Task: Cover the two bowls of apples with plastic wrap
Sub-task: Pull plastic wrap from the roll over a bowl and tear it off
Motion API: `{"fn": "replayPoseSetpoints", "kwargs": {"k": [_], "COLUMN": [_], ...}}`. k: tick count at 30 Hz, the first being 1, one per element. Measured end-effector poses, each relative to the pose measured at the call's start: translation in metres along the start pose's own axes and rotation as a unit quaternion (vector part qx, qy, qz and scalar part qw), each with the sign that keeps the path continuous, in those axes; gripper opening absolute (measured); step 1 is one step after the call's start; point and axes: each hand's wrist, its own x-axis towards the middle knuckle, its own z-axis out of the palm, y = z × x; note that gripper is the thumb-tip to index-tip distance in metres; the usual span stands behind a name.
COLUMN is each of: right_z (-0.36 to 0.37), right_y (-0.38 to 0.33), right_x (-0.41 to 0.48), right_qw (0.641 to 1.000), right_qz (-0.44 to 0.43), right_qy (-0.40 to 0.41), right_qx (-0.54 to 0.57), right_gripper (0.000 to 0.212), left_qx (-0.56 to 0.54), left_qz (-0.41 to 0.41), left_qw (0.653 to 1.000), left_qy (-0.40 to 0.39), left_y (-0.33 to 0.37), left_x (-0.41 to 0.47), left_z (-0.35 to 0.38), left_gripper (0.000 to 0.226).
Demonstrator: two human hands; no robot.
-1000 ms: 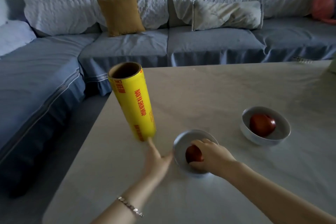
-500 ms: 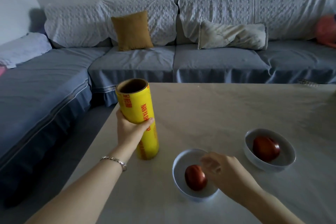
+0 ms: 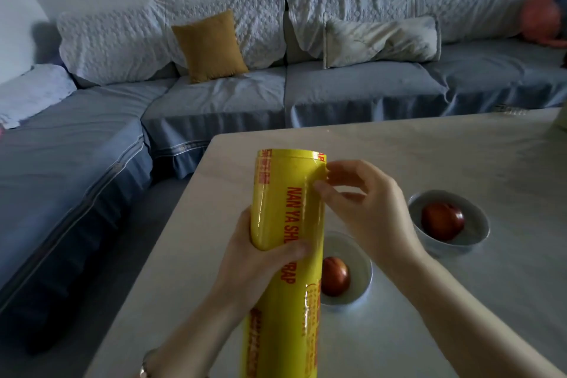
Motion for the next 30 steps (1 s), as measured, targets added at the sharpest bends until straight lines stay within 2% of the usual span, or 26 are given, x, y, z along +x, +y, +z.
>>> {"fn": "replayPoseSetpoints", "kwargs": {"k": [4, 8, 15, 18, 20, 23, 27, 30], "right_z": [-0.015, -0.038, -0.057, -0.055, -0.051, -0.043, -0.035, -0.039], "right_y": [0.013, 0.022, 0.032, 0.034, 0.035, 0.037, 0.037, 0.039], "right_x": [-0.015, -0.019, -0.024, -0.033, -0.039, -0.039, -0.035, -0.033], "right_qw": [0.999, 0.998, 0.999, 0.998, 0.999, 0.998, 0.992, 0.983], "right_qz": [0.029, 0.031, -0.019, -0.038, -0.033, 0.021, 0.084, 0.117], "right_qy": [0.035, 0.045, 0.018, 0.026, 0.022, 0.015, 0.02, -0.005], "right_qx": [0.017, 0.021, -0.031, -0.036, -0.013, 0.053, 0.091, 0.145], "right_gripper": [0.013, 0.019, 0.023, 0.01, 0.009, 0.014, 0.016, 0.031], "left_qx": [0.001, 0.034, 0.065, 0.061, 0.066, 0.092, 0.137, 0.151], "left_qz": [-0.006, 0.005, 0.004, 0.001, -0.005, -0.005, 0.011, 0.004], "left_qw": [1.0, 0.999, 0.996, 0.996, 0.996, 0.995, 0.99, 0.988], "left_qy": [-0.012, -0.031, -0.069, -0.07, -0.061, -0.033, -0.012, -0.01], "left_y": [-0.003, 0.002, 0.005, 0.003, 0.002, 0.001, -0.001, -0.005], "left_x": [-0.006, -0.01, -0.015, -0.019, -0.021, -0.023, -0.021, -0.016], "left_z": [0.02, 0.035, 0.043, 0.044, 0.046, 0.048, 0.05, 0.05], "left_gripper": [0.077, 0.079, 0.086, 0.087, 0.085, 0.075, 0.078, 0.079]}}
